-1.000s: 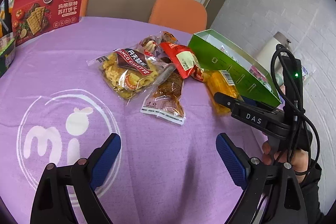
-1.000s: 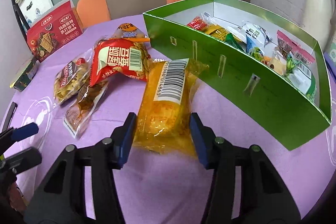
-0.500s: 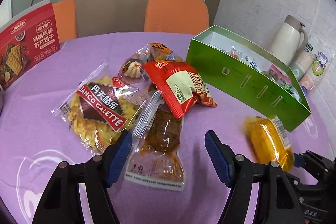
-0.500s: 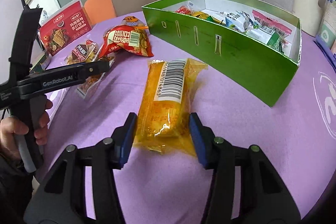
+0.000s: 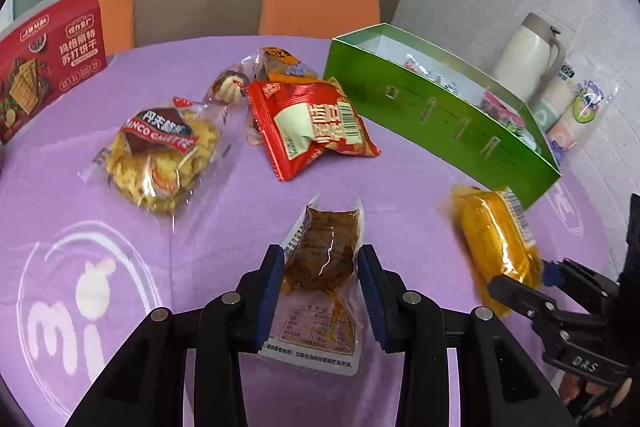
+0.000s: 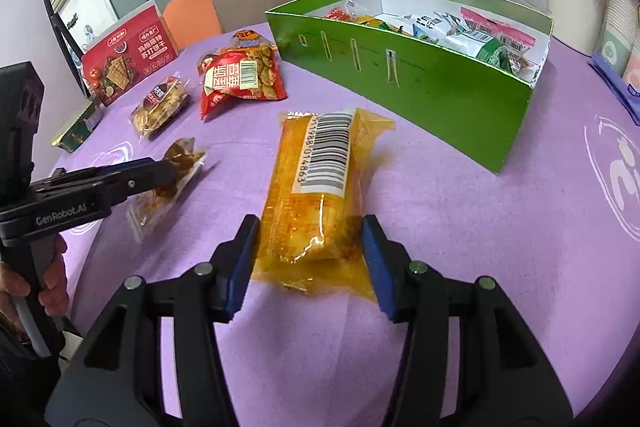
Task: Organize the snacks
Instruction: 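Grasp the yellow bread pack with the right tool while the left tool grasps the brown snack pack, then carry the yellow pack and brown pack into the box and open both tools, then grasp the DANCO GALETTE biscuit bag with both tools together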
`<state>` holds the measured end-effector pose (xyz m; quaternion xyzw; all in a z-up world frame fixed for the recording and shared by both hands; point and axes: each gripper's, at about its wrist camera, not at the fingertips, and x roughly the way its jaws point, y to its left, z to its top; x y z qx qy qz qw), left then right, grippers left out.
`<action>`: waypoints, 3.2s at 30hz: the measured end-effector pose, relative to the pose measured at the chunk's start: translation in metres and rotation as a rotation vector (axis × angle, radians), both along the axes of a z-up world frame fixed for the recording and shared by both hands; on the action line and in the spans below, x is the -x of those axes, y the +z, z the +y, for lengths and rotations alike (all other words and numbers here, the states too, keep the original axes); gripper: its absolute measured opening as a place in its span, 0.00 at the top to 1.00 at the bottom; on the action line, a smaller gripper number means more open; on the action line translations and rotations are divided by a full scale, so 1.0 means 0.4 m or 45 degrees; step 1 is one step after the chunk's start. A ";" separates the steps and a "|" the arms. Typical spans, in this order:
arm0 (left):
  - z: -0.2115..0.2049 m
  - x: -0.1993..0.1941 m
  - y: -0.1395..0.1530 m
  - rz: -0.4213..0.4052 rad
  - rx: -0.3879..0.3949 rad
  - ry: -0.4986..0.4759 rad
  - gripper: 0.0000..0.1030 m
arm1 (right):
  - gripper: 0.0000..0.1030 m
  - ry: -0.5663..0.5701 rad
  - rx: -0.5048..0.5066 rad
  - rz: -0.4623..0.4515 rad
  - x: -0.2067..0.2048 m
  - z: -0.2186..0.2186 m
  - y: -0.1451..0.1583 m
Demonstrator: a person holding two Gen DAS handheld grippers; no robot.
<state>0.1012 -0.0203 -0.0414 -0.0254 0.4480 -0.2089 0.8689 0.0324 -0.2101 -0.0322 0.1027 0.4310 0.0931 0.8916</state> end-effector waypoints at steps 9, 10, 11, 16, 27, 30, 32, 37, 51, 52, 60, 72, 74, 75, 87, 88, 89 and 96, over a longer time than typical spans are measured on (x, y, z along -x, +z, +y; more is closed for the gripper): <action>-0.035 0.015 -0.011 0.008 -0.036 -0.046 0.48 | 0.42 -0.010 -0.026 -0.024 0.004 0.002 0.014; -0.033 0.015 -0.012 0.012 -0.030 -0.045 0.48 | 0.42 -0.009 -0.023 -0.027 0.003 0.004 0.015; -0.031 0.016 -0.014 0.016 -0.024 -0.044 0.48 | 0.42 -0.011 -0.017 -0.029 0.003 0.007 0.016; -0.024 0.014 -0.020 0.025 -0.024 -0.040 0.48 | 0.42 -0.040 -0.012 -0.026 0.000 0.010 0.007; -0.062 0.031 -0.016 -0.009 -0.105 -0.078 0.61 | 0.60 -0.007 -0.076 -0.084 0.018 0.008 0.030; -0.056 0.046 0.008 -0.003 -0.036 -0.103 0.61 | 0.60 0.000 -0.072 -0.155 0.025 0.005 0.079; -0.057 0.054 0.040 -0.027 -0.002 -0.117 0.61 | 0.60 -0.001 -0.070 -0.196 0.022 -0.004 0.111; -0.080 0.046 0.147 -0.128 0.063 -0.169 0.61 | 0.60 -0.068 -0.027 -0.295 -0.004 -0.052 0.183; -0.276 -0.172 0.298 -0.209 0.099 -0.223 0.61 | 0.59 -0.224 0.048 -0.290 -0.191 -0.222 0.195; -0.291 -0.195 0.296 -0.199 0.096 -0.220 0.61 | 0.59 -0.226 0.040 -0.269 -0.212 -0.232 0.183; -0.368 -0.361 0.241 -0.106 0.075 -0.184 0.61 | 0.59 -0.182 0.033 -0.159 -0.374 -0.253 0.147; -0.359 -0.395 0.203 -0.141 0.071 -0.138 0.21 | 0.26 -0.175 0.161 -0.127 -0.388 -0.249 0.151; -0.352 -0.382 0.213 -0.173 0.053 -0.124 0.18 | 0.26 -0.189 0.159 -0.128 -0.364 -0.255 0.160; -0.350 -0.375 0.218 -0.176 0.050 -0.125 0.17 | 0.25 -0.192 0.154 -0.129 -0.351 -0.256 0.164; -0.268 -0.195 0.258 -0.207 -0.031 -0.102 0.17 | 0.19 -0.173 0.057 -0.204 -0.156 -0.180 0.194; -0.255 -0.174 0.260 -0.207 -0.025 -0.092 0.17 | 0.19 -0.174 0.054 -0.206 -0.143 -0.175 0.193; -0.239 -0.151 0.259 -0.204 -0.012 -0.080 0.16 | 0.19 -0.179 0.049 -0.202 -0.128 -0.169 0.190; -0.148 -0.029 0.234 -0.219 -0.022 0.033 0.16 | 0.10 -0.175 0.033 -0.200 -0.053 -0.130 0.171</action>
